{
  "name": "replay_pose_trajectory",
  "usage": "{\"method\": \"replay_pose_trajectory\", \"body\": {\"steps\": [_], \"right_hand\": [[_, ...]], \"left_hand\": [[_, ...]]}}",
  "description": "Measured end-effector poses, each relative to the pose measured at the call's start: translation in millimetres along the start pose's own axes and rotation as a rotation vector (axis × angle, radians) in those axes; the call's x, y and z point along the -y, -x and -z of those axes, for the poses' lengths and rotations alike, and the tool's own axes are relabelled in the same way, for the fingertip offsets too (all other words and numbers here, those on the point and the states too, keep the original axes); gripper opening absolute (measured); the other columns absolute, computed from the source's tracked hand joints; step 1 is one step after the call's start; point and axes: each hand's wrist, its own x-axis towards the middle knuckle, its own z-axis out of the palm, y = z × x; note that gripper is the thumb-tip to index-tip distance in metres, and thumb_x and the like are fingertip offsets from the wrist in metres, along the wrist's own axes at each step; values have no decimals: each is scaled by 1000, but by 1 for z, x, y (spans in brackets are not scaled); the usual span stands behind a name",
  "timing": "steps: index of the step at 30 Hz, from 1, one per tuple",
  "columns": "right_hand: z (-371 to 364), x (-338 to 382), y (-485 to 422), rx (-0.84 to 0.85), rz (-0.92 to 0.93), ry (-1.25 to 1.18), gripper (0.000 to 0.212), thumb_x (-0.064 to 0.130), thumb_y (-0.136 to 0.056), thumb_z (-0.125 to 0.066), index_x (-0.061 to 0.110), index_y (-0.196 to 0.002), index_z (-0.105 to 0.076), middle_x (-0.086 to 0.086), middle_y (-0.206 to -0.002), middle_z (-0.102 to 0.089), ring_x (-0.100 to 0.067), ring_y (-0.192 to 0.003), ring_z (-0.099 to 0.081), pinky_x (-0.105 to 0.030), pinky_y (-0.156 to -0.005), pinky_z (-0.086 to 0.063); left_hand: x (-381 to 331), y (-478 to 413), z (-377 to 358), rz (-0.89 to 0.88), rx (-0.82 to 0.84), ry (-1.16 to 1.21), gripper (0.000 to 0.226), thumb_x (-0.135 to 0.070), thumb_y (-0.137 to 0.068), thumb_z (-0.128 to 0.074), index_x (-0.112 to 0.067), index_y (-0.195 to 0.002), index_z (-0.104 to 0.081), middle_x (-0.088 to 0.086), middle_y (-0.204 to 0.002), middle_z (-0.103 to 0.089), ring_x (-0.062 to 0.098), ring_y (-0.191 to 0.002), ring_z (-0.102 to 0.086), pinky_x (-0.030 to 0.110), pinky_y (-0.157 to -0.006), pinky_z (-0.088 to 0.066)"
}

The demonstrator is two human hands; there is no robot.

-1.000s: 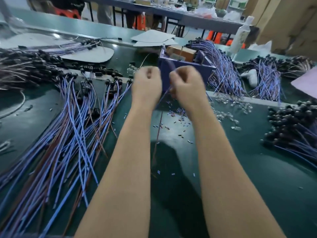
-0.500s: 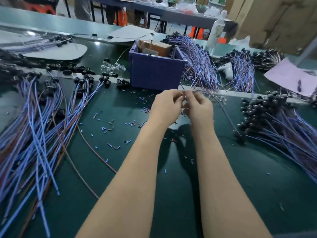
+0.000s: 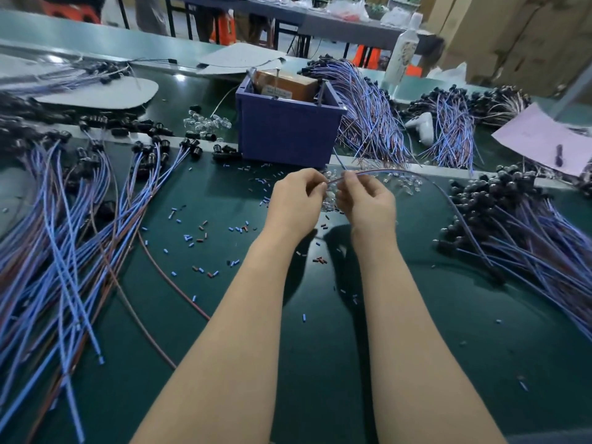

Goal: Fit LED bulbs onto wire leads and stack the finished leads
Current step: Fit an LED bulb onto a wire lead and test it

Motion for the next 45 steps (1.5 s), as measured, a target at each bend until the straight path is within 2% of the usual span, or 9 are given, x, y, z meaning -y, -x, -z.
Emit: {"method": "replay_pose_trajectory", "body": {"steps": [8,14,19,24,29,33,40,43,45], "right_hand": [[5,-4,-6,-180,84,-13,22,7,-95,-53,12,-74,-53,-2,-66,-56,0,-48,-53,-15,-55,-48],[3,-6,-8,-240,73,-94,22,7,-95,-53,12,-74,-52,-2,-66,-56,1,-47,-53,-13,-53,-46],[4,-8,-9,-266,53,-106,24,6,-96,-51,13,-73,-51,-1,-66,-55,0,-47,-52,-13,-52,-46],[26,6,-18,-431,36,-256,27,5,-97,-49,11,-71,-48,-2,-64,-53,1,-39,-51,-14,-48,-46],[10,6,-7,-235,-125,-411,18,5,-95,-54,6,-77,-55,1,-53,-65,-5,-49,-62,-17,-55,-54],[-4,5,0,-53,-265,-508,18,5,-94,-54,2,-77,-60,-3,-57,-67,-8,-52,-64,-18,-57,-56],[-14,4,15,239,-305,49,29,23,-96,-53,11,-71,-62,4,-49,-57,-6,-41,-44,-13,-40,-36],[-14,10,19,290,39,324,33,23,-95,-54,14,-64,-58,9,-44,-49,-5,-40,-40,-16,-42,-32],[-13,14,20,127,344,502,28,24,-94,-55,16,-67,-59,10,-53,-54,-4,-50,-47,-19,-53,-40]], "left_hand": [[4,-1,1,89,-66,-151,18,-26,-94,-54,-16,-95,-69,2,-86,-72,21,-87,-65,35,-83,-51],[1,-2,3,103,-42,-85,15,-24,-93,-55,-18,-90,-69,-12,-64,-63,14,-83,-65,31,-84,-50],[-1,-1,3,99,-4,-99,17,-25,-94,-55,-18,-87,-69,-9,-69,-67,13,-79,-64,30,-81,-51],[8,-4,18,189,-165,-85,18,-23,-95,-52,-16,-90,-68,-8,-72,-67,10,-74,-63,28,-79,-51],[3,-2,2,38,-83,-136,24,-16,-92,-51,-18,-108,-69,4,-126,-58,22,-120,-49,29,-102,-37],[-1,0,-5,18,50,127,23,-29,-95,-54,-14,-105,-68,0,-103,-68,17,-102,-61,22,-89,-44],[-1,-3,-4,120,-171,407,13,-14,-95,-53,-11,-84,-59,-1,-74,-62,16,-74,-58,31,-76,-49],[3,-5,0,192,-326,546,20,-13,-95,-50,-15,-76,-54,3,-75,-63,17,-71,-61,36,-77,-51],[5,-6,2,228,-406,605,23,-12,-96,-46,-17,-74,-50,5,-75,-64,14,-68,-64,34,-72,-50]]}}
